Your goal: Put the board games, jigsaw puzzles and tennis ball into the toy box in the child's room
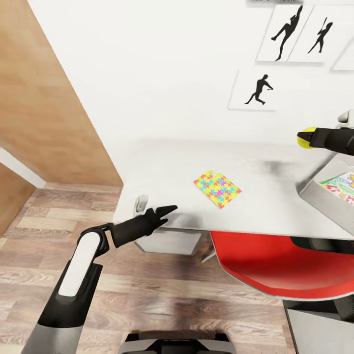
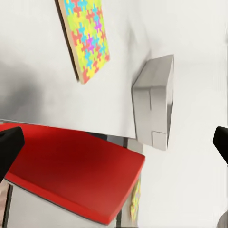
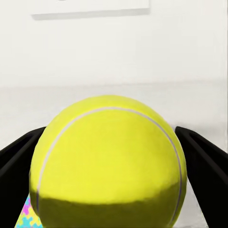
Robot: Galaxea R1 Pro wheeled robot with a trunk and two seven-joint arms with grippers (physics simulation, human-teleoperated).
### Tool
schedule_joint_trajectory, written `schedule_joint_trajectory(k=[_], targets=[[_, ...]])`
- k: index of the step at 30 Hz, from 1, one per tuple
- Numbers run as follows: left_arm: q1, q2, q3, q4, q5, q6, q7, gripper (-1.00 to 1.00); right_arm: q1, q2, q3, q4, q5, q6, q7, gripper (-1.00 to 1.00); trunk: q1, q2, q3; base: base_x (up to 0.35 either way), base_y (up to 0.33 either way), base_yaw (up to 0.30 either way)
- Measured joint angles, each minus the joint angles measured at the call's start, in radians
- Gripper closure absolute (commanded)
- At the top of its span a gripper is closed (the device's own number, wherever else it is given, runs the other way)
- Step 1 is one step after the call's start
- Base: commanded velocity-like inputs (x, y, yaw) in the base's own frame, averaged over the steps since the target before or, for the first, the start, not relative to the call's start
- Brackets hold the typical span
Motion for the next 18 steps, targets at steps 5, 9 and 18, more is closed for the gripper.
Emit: schedule_joint_trajectory(k=[5,9,18], targets=[[-0.008,-0.014,-0.013,0.0,0.0,0.003,-0.003,-1.0,0.0,0.0,-0.009,0.0,-0.002,0.0,0.0,1.0,0.0,0.0,0.007,0.0,0.0,-0.209],[-0.014,-0.021,-0.034,0.0,0.0,0.004,-0.001,-1.0,0.0,0.0,-0.019,0.0,-0.006,0.0,0.0,1.0,0.0,0.0,0.012,0.0,0.0,-0.209],[-0.024,-0.026,-0.056,0.0,0.0,0.001,0.007,-1.0,0.007,-0.001,-0.028,0.001,-0.009,-0.001,0.0,1.0,0.0,0.0,0.024,0.0,0.0,-0.209]])
